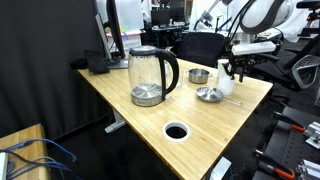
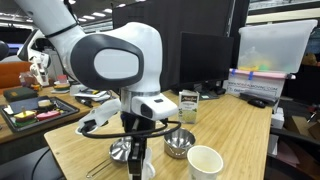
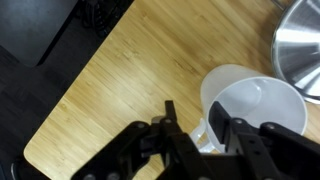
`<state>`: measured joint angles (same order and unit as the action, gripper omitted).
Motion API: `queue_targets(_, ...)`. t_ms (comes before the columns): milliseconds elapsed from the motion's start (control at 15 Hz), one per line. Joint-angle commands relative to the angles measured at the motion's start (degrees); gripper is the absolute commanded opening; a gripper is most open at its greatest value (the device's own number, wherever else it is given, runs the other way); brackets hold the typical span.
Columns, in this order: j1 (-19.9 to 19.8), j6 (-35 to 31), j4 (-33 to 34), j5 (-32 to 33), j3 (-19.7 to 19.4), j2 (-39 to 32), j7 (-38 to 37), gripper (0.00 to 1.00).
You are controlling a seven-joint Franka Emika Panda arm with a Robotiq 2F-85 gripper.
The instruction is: Move the white mug forward.
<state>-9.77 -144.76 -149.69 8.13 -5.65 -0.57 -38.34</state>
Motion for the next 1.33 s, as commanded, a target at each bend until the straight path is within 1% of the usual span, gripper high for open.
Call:
queue_targets(0, 0.91, -0.09, 0.57, -1.16, -0.81, -1.04, 0.61, 0.09)
queue_targets(67, 0.98, -0.13, 0.35, -1.21, -0.78, -0.94, 0.89, 0.03)
queue_targets(133, 1.06, -0.27, 0.06, -1.08, -0.76, -0.82, 1.05, 0.0)
queue_targets(333, 1.36, -0.19, -0.29, -1.4, -0.61, -0.12, 1.55, 0.0)
queue_targets(533, 1.56, -0.12, -1.04, -1.28, -0.54, 2.42, 2.11, 0.0)
queue_targets(733, 1.62, -0.29, -3.34, -2.37, -0.37, 7.64, 4.94, 0.01)
queue_targets(867, 1.62, 0.42, -5.59, -4.2, -0.1, 12.43, 7.93, 0.01)
queue_targets(1000, 1.75, 1.66, -8.71, -5.5, 0.55, 18.0, 11.59, 0.01)
queue_targets(1133, 2.65, 3.79, -13.12, -5.59, 2.03, 23.94, 15.68, 0.01)
queue_targets(1200, 3.91, 7.05, -9.29, -6.03, 3.0, 22.54, 17.87, 0.01)
queue_targets(1267, 4.97, 8.11, -10.54, -5.96, 4.12, 24.89, 19.25, 0.01)
